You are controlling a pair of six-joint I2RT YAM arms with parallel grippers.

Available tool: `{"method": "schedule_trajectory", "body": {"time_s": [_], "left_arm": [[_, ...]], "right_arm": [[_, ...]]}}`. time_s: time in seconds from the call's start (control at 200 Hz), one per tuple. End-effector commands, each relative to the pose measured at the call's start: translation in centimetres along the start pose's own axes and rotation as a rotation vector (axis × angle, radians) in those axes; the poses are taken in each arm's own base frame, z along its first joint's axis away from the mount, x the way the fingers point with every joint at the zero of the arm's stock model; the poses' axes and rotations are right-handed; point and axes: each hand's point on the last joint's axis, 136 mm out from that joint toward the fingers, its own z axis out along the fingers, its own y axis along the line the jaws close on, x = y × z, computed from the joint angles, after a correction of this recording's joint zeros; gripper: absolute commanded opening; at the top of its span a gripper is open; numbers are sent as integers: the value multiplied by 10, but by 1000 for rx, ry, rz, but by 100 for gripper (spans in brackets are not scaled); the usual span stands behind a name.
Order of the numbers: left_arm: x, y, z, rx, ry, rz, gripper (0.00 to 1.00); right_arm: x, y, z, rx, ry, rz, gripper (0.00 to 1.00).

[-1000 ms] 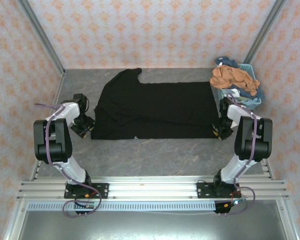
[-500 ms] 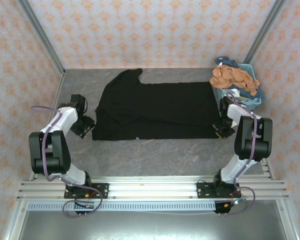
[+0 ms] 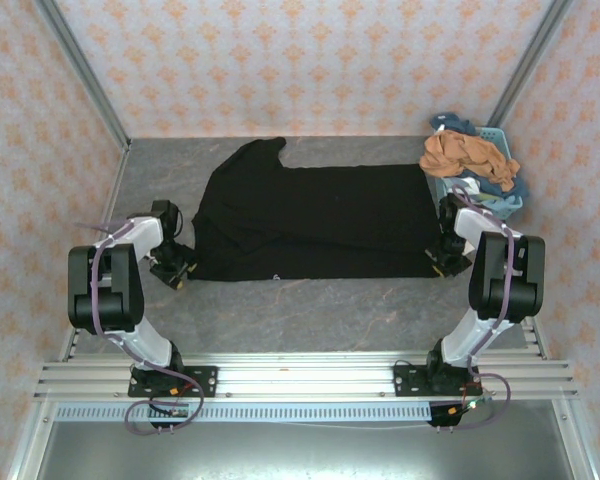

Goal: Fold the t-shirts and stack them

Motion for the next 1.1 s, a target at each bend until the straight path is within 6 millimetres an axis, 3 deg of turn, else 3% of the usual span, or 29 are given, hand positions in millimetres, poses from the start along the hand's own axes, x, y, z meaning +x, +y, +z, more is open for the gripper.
{"method": "schedule_trajectory", "body": {"time_s": [0.0,0.18,0.345,0.545,0.836,0.956,1.031,1.091], "left_arm": [[5,-9,7,38,22,-43,44],[9,-12,4,35,12,-51,36],[-1,8,1,-48,-56,-79,0],[-10,48,-16,-171,-128,-56,0],[5,86,-12,-248,-118,-20,0],[6,82,-14,-218,-122,-30,0],[5,64,-28,-120,-155,-28,0],[7,34,-45,13,-177,-3,16]], "right_arm": [[10,-26,8,101,19,-17,0],[11,-29,8,102,15,-15,0],[10,-33,5,119,1,-9,0],[9,-52,-4,205,-24,-2,0],[40,-71,0,233,33,16,0],[35,-76,0,264,-2,9,0],[22,-76,-7,279,-54,-7,0],[11,-74,-15,279,-85,-18,10]]}}
